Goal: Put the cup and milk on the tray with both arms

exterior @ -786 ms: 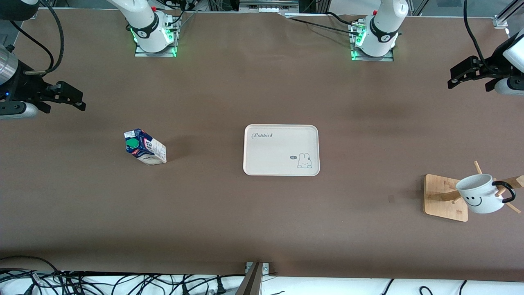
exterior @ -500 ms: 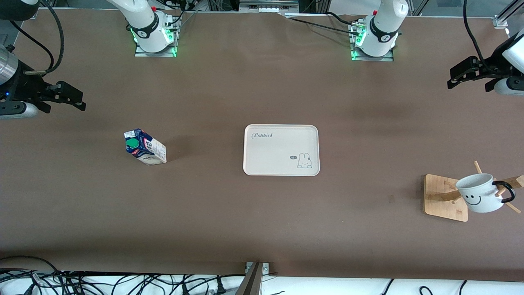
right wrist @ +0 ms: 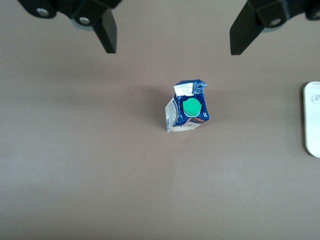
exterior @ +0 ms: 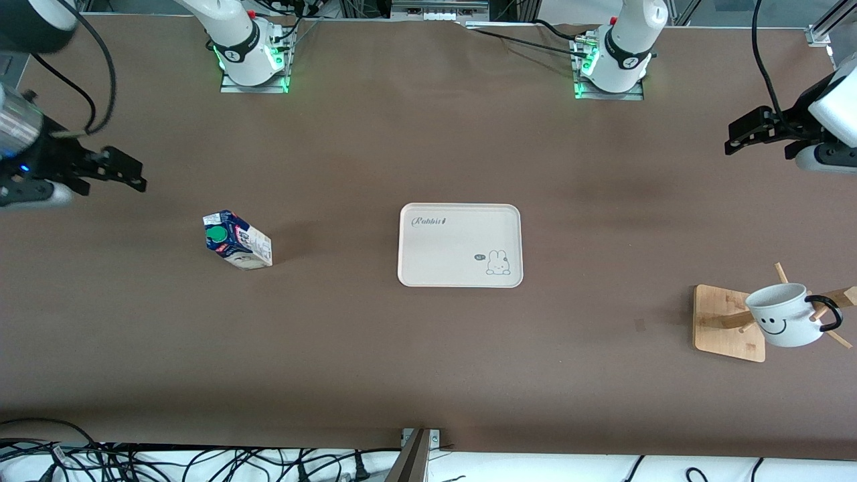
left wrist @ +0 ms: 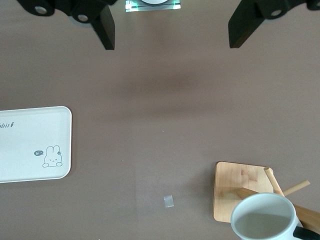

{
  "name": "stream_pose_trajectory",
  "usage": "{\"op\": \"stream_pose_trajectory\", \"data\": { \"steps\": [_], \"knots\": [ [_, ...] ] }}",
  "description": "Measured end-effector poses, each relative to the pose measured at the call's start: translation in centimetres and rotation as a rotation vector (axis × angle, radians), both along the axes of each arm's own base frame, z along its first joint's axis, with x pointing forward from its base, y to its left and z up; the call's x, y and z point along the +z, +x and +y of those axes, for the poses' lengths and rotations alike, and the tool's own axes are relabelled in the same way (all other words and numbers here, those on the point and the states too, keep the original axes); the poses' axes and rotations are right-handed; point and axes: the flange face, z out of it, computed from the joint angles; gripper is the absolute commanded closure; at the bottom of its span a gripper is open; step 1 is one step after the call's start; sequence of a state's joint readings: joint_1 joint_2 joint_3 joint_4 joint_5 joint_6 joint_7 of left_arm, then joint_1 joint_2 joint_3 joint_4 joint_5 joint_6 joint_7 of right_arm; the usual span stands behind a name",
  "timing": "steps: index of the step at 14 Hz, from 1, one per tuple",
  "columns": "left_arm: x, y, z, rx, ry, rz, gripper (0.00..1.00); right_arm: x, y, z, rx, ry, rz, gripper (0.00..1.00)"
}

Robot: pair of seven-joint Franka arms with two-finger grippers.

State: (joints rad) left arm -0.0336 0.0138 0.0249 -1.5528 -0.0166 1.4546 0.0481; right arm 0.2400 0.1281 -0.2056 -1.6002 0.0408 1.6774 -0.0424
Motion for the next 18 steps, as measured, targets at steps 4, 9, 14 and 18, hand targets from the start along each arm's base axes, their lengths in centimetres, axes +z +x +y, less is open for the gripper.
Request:
{"op": "stream_pose_trajectory", "data": {
  "steps": [4,9,14,18],
  "knots": [
    [-0.9,0.5,-0.3,-0.005,0.000,0.017,0.00,-10.2,3.5,4.0,0.051,-0.037,0.080,0.00],
    [-5.3,3.3,-0.3,-0.004,0.003,0.043,0.00,-15.8,3.6,5.4,0.057,-0.021,0.101,0.00],
    [-7.9,4.7,-0.5,-0.004,0.004,0.058,0.00,-21.2,1.4,4.6,0.047,-0.025,0.123,0.12],
    [-10.2,7.6,-0.1,0.006,-0.002,-0.038,0.00,-22.5,0.5,5.1,0.051,-0.022,0.136,0.59]
  ]
}}
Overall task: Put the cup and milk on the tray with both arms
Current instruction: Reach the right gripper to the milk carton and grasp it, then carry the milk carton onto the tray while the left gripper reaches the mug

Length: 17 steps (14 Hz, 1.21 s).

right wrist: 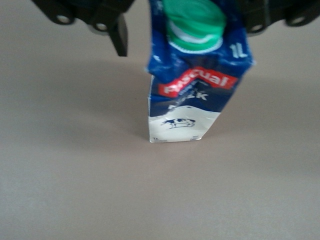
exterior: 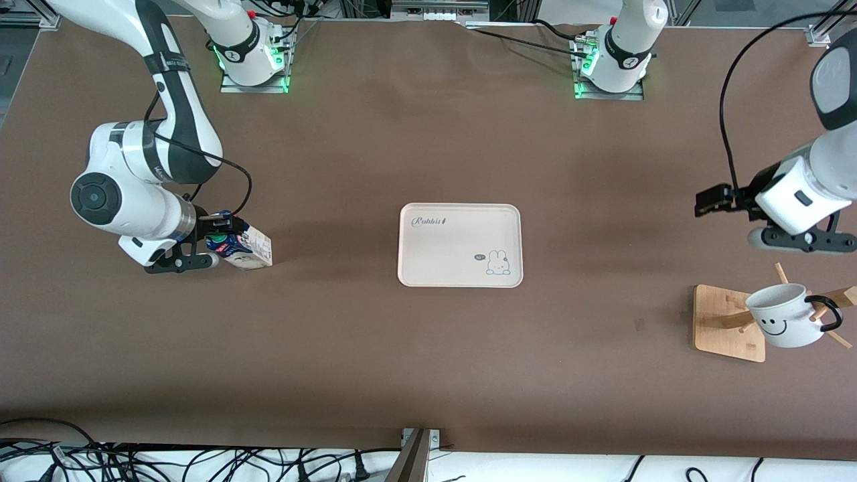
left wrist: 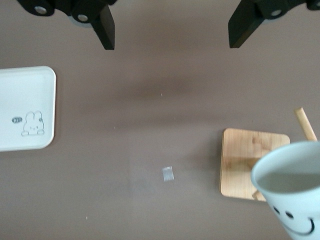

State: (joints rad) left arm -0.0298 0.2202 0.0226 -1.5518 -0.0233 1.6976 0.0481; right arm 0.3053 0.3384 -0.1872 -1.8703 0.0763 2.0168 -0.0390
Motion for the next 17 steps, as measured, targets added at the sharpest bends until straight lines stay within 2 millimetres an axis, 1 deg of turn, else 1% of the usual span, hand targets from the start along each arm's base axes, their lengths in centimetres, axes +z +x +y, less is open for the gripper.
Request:
{"op": "stream_pose_trajectory", "data": {
  "steps": [2,4,6,8,9,11,13,14,16,17],
  "knots": [
    [-1.4,1.4,0.5,0.018,-0.018,-0.041,0.00,0.7,-0.1,1.5,-0.006,0.007,-0.011,0.59],
    [-2.6,2.4,0.8,0.033,-0.029,-0.101,0.00,2.2,-0.2,4.5,-0.023,0.017,-0.032,0.59],
    [-4.3,2.6,0.9,0.040,-0.028,-0.171,0.00,4.5,-0.2,8.6,-0.046,0.042,-0.037,0.59],
    [-5.9,1.9,1.0,0.047,-0.027,-0.244,0.00,7.1,-0.4,13.4,-0.075,0.105,-0.043,0.58],
    [-6.3,1.3,1.1,0.051,-0.026,-0.284,0.00,8.0,-0.6,15.9,-0.087,0.131,-0.046,0.58],
    [-6.5,0.3,1.6,0.063,-0.023,-0.373,0.00,9.0,-1.1,20.9,-0.115,0.160,-0.049,0.58],
    [-6.1,-0.2,2.4,0.082,-0.020,-0.453,0.00,9.2,-1.7,26.0,-0.140,0.171,-0.051,0.57],
    [-5.9,-0.3,2.9,0.101,-0.020,-0.478,0.00,8.8,-2.3,28.5,-0.150,0.171,-0.047,0.57],
    [-6.2,-0.5,4.5,0.140,-0.010,-0.548,0.00,7.1,-3.9,33.3,-0.158,0.175,-0.049,0.57],
    [-6.8,-0.7,5.1,0.151,-0.004,-0.596,0.00,5.9,-4.6,35.2,-0.158,0.177,-0.057,0.57]
  ]
}}
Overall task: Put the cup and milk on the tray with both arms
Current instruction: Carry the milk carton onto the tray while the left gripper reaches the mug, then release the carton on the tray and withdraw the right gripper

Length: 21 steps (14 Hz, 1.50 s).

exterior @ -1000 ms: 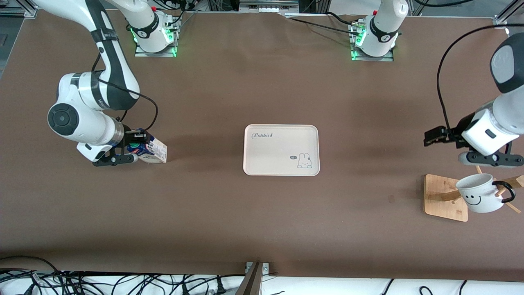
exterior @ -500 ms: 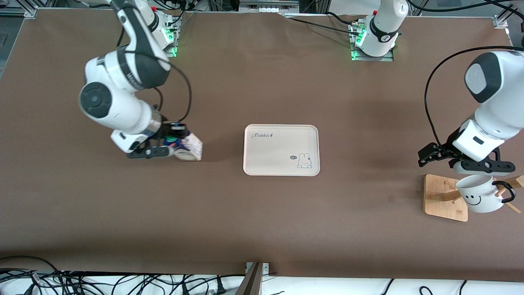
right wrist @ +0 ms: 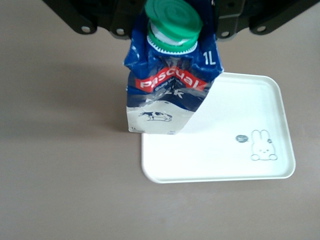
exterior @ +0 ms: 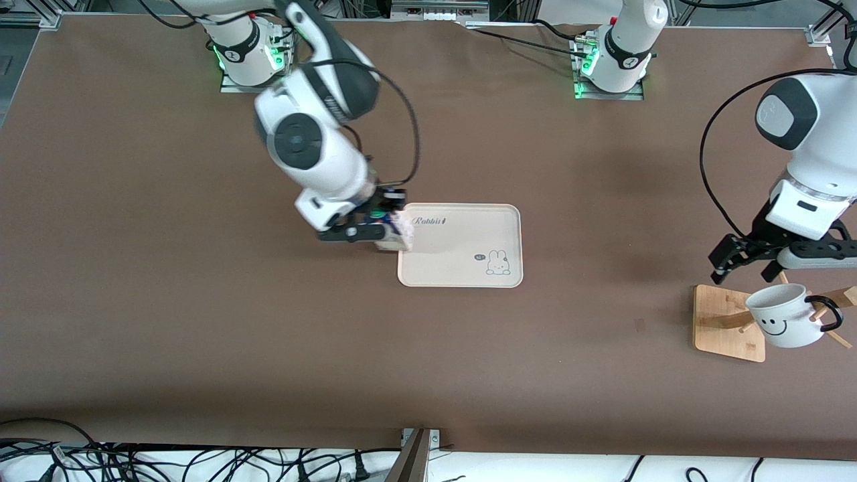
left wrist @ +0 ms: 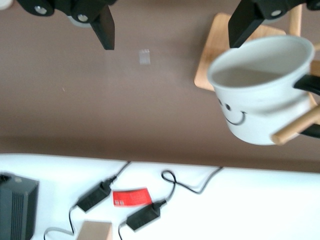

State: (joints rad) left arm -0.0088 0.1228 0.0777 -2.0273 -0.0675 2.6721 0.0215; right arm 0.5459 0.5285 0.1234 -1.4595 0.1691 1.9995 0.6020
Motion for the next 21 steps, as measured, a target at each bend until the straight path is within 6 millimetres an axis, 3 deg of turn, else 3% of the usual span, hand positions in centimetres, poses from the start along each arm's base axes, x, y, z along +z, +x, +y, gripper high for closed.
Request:
{"op": "stream_pose_trajectory", "data": {
  "steps": [3,6,7,8,9,12,15,18,19,21],
  "knots": [
    [-2.2,-1.3,0.4,0.022,0.016,-0.140,0.00,-3.9,-1.2,3.1,-0.001,-0.035,-0.019,0.57],
    [-3.1,-2.0,2.1,0.104,-0.017,-0.223,0.00,-5.9,-1.1,3.8,0.004,-0.040,-0.039,0.56],
    [-3.6,-2.1,2.9,0.150,-0.038,-0.255,0.00,-6.0,-1.1,4.0,0.006,-0.040,-0.041,0.50],
    [-4.3,-2.1,3.3,0.187,-0.053,-0.275,0.00,-6.0,-1.1,4.1,0.008,-0.040,-0.043,0.19],
    [-5.2,-2.0,3.5,0.211,-0.062,-0.285,0.00,-6.0,-1.2,4.1,0.010,-0.042,-0.044,0.00],
    [-7.7,-1.8,3.7,0.236,-0.055,-0.304,0.00,-5.9,-0.9,4.2,-0.017,-0.042,-0.056,0.00],
    [-9.9,-1.6,3.9,0.279,-0.066,-0.303,0.00,-3.6,0.1,4.3,-0.051,-0.025,-0.081,0.00],
    [-9.6,-0.7,3.3,0.276,-0.070,-0.324,0.00,1.7,2.1,3.0,-0.083,-0.031,-0.108,0.00],
    [-9.1,-0.4,3.2,0.273,-0.071,-0.333,0.00,4.2,3.4,1.2,-0.111,-0.040,-0.132,0.00],
    [-8.6,0.0,3.2,0.271,-0.072,-0.346,0.00,9.0,6.0,-4.4,-0.138,-0.063,-0.169,0.00]
  ]
}}
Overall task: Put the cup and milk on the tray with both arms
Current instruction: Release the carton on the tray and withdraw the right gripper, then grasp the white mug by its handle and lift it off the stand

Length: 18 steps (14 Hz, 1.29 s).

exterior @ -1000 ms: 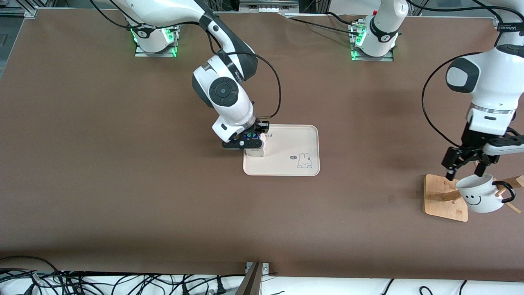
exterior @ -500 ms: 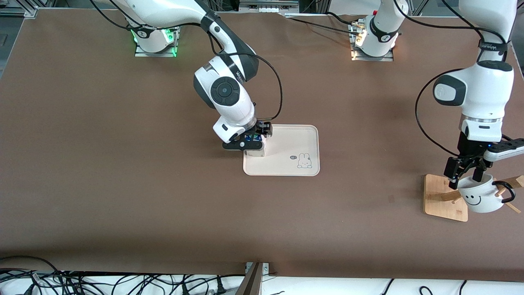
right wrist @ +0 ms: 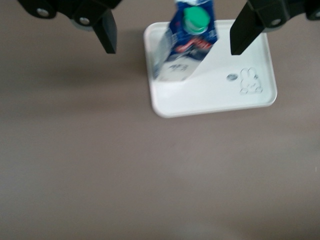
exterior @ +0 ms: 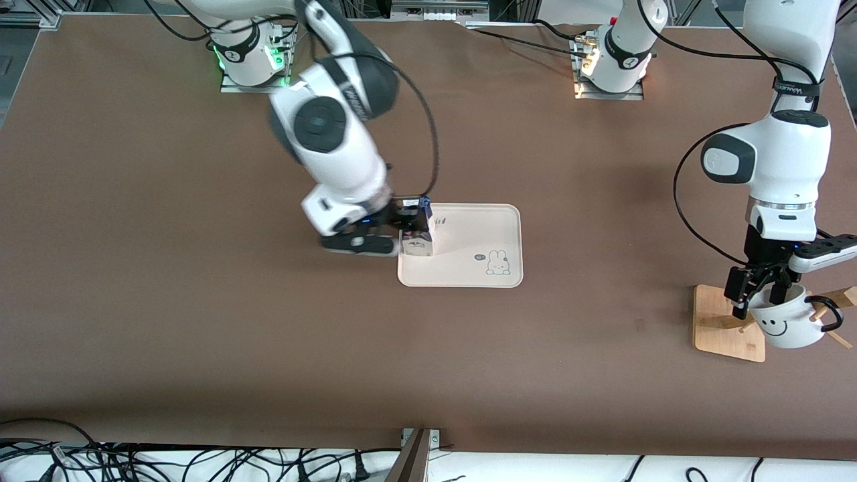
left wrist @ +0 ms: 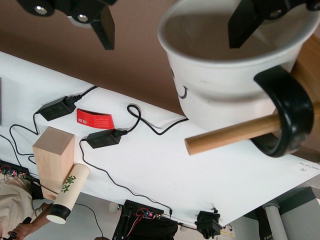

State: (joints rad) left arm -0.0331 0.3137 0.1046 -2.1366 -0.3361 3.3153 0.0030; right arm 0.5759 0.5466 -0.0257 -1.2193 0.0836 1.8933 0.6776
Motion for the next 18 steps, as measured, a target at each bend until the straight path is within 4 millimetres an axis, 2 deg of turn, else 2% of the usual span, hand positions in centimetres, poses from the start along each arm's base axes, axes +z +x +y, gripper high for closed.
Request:
{"op": "stream_pose_trajectory", "data": {
  "steps": [2,4,7,9,11,12,14,15,16,17,18],
  "knots": [
    [0.6,0.5,0.0,0.000,0.002,-0.015,0.00,2.9,1.4,-5.9,0.010,-0.029,0.027,0.00],
    [0.6,0.8,0.4,0.005,0.005,-0.019,0.00,4.8,2.2,-11.3,0.047,-0.051,0.059,0.00],
    [1.2,1.2,1.3,0.019,0.012,-0.034,0.00,6.9,2.0,-19.6,0.100,-0.059,0.100,0.00],
    [2.1,1.5,1.9,0.029,0.017,-0.053,0.00,8.3,0.3,-25.2,0.138,-0.055,0.114,0.00],
    [2.5,1.7,2.1,0.031,0.019,-0.061,0.00,9.4,-2.1,-29.7,0.157,-0.060,0.117,0.00],
    [2.6,1.8,2.1,0.030,0.019,-0.063,0.00,9.8,-3.3,-31.3,0.161,-0.076,0.117,0.00],
    [2.7,1.8,1.9,0.028,0.019,-0.065,0.00,10.5,-5.1,-32.5,0.162,-0.106,0.113,0.00],
    [2.7,1.8,1.9,0.028,0.019,-0.065,0.09,10.8,-5.5,-32.6,0.165,-0.115,0.108,0.00],
    [2.7,1.8,1.8,0.027,0.019,-0.066,0.36,10.9,-5.7,-32.5,0.167,-0.120,0.104,0.00],
    [2.7,1.9,1.7,0.025,0.019,-0.066,0.55,10.9,-5.6,-32.5,0.167,-0.122,0.103,0.00],
    [2.7,1.9,1.6,0.024,0.019,-0.066,0.64,10.9,-5.6,-32.5,0.167,-0.122,0.100,0.00]
  ]
}}
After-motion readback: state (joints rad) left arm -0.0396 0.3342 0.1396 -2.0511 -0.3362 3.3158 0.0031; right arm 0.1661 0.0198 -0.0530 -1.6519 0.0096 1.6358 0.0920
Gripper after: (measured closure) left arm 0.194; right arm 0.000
